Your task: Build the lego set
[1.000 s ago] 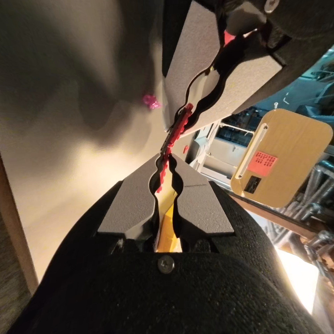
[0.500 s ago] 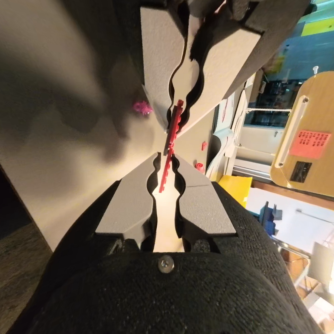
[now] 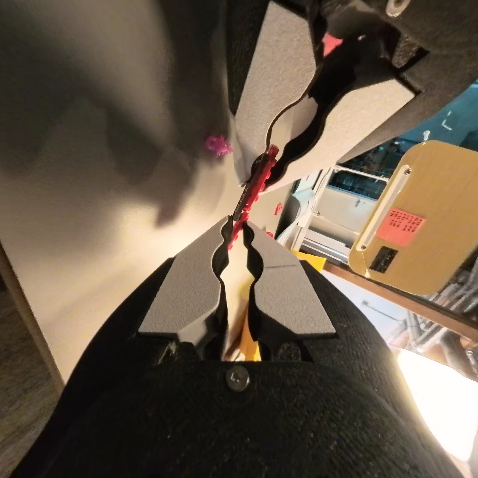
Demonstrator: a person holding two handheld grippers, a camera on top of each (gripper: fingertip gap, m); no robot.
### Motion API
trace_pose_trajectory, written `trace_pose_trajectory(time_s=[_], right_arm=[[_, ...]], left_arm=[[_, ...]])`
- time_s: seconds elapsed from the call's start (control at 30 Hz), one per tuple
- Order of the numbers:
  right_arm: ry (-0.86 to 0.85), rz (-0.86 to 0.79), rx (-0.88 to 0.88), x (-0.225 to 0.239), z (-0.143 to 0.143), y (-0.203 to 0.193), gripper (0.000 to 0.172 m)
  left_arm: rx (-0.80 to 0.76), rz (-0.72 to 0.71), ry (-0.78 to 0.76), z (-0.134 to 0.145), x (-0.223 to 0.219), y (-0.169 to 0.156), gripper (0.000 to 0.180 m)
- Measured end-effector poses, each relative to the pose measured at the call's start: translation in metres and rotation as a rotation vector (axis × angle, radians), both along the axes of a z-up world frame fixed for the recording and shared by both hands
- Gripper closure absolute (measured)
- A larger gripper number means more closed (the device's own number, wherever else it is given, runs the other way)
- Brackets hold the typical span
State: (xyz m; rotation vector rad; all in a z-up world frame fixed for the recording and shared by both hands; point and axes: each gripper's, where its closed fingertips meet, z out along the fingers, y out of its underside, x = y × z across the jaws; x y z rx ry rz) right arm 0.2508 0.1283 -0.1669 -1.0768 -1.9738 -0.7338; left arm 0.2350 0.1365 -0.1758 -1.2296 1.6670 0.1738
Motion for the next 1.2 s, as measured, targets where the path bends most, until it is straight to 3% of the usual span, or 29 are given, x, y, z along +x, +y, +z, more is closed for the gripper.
trace_pose_trajectory(time_s=[0.4,0.6,0.77,0.87,1.0,1.2], right_arm=[[-0.127,0.116,0.084,0.001,-0.003,0.000,0.170],[0.018,0.032,-0.094,0.002,-0.006,-0.004,0.168],[0.014,0.005,-0.162,0.004,-0.014,-0.007,0.150],[0.003,-0.005,-0.165,0.005,-0.015,-0.007,0.149],[-0.027,0.018,-0.082,0.005,-0.007,-0.002,0.164],[-0.103,0.069,0.041,0.003,0.000,0.001,0.168]], left_arm=[[-0.083,-0.005,-0.023,-0.005,0.002,-0.004,0.174],[-0.069,-0.006,-0.015,-0.006,0.003,-0.004,0.174],[-0.077,0.008,-0.009,-0.007,0.001,-0.003,0.174],[-0.072,0.010,0.000,-0.008,0.001,-0.003,0.174],[-0.069,0.008,-0.017,-0.005,0.002,-0.003,0.174],[-0.064,0.007,-0.043,-0.001,0.002,-0.003,0.174]])
